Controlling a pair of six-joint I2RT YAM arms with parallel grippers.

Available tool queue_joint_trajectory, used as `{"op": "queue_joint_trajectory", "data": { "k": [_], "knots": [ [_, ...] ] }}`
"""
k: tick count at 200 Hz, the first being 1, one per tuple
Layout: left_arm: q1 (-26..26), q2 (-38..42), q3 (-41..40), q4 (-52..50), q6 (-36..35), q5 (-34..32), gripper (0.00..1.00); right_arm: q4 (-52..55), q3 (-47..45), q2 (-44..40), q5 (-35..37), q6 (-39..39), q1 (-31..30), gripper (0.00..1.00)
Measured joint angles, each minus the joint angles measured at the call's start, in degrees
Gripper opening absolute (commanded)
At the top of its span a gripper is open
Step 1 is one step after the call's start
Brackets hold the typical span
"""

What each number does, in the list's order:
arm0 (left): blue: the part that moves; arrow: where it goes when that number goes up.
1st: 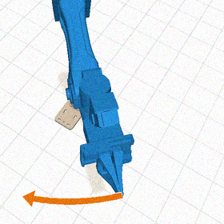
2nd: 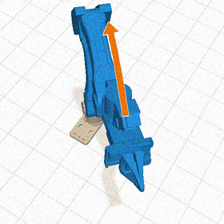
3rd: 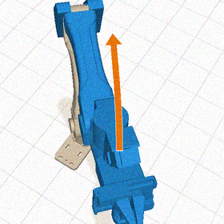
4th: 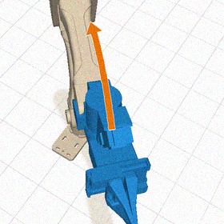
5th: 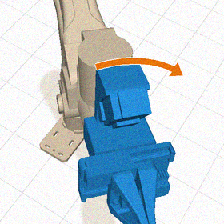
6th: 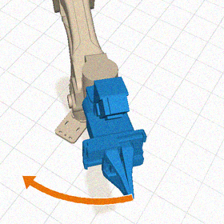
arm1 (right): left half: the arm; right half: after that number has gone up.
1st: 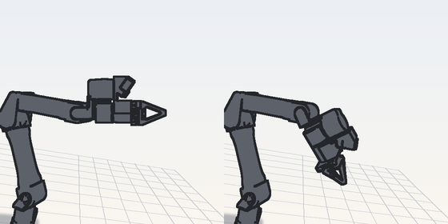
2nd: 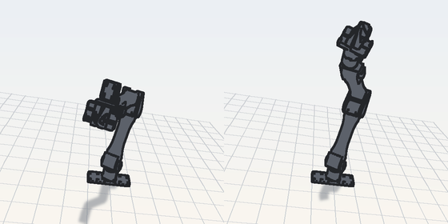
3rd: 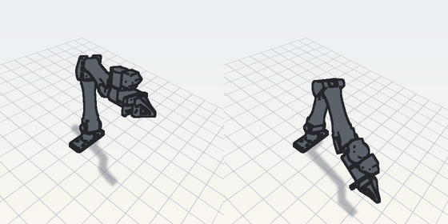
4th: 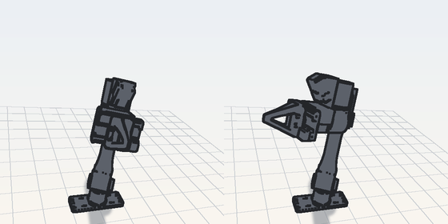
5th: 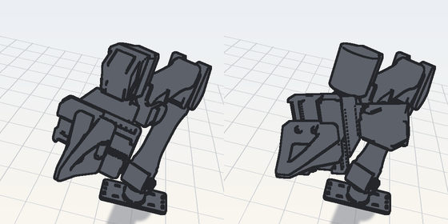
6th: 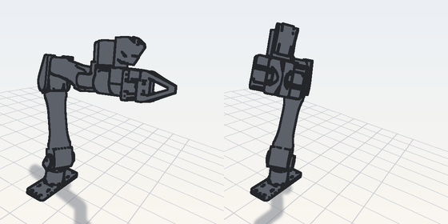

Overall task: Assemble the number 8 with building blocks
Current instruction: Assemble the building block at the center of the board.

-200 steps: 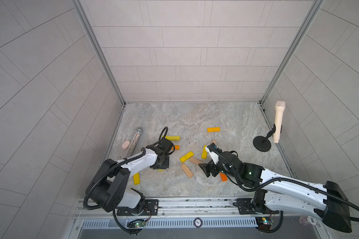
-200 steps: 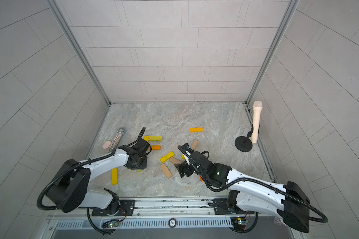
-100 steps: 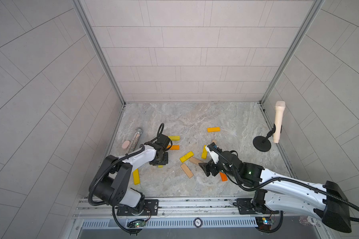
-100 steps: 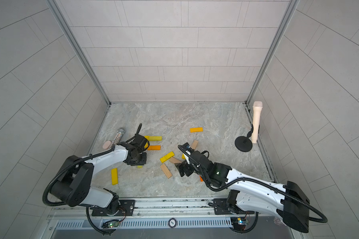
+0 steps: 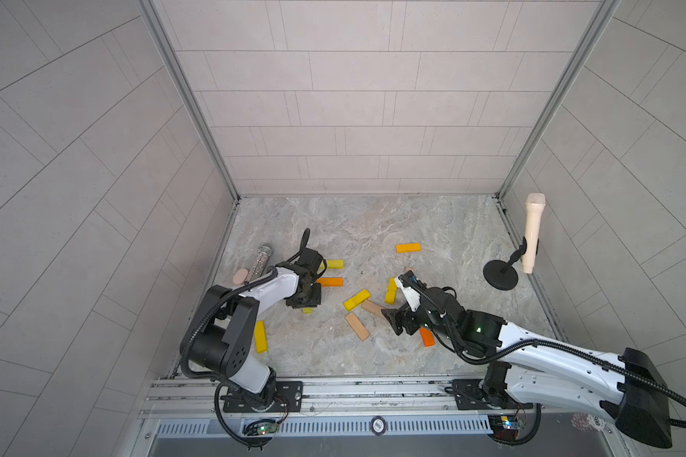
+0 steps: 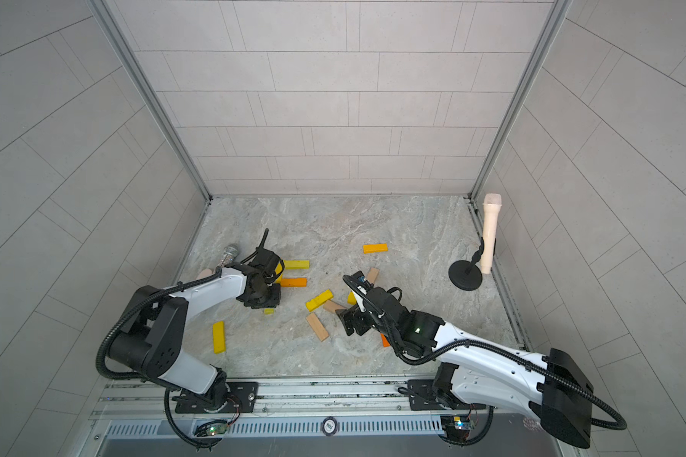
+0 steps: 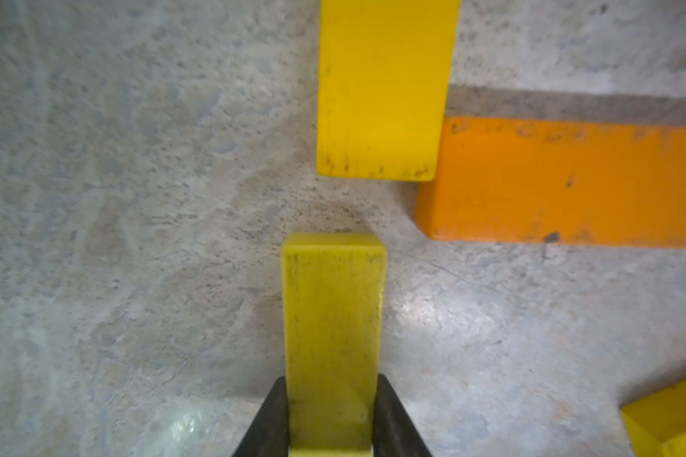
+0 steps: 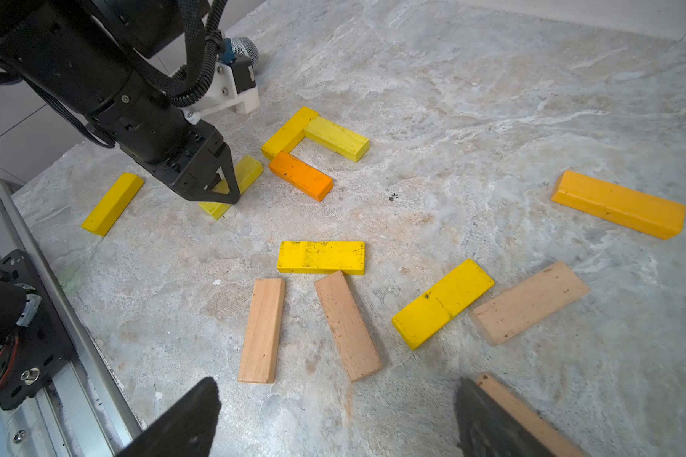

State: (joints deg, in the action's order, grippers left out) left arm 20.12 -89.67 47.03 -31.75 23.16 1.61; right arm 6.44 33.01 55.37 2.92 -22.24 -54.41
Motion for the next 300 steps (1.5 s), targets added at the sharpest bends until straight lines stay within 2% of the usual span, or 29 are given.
{"op": "queue_joint_trajectory", "data": {
  "k": [113, 300],
  "knots": [
    [-0.5, -2.3, 2.6, -1.6, -1.8, 1.5, 0.31, 0.0, -1.6, -3.7, -0.3, 0.0, 2.4, 0.92],
    [-1.0, -3.1, 3.5, -2.1, -2.5, 2.6, 0.31, 0.2, -2.3, -4.4, -0.3, 0.0, 3.0, 0.92]
  ]
}}
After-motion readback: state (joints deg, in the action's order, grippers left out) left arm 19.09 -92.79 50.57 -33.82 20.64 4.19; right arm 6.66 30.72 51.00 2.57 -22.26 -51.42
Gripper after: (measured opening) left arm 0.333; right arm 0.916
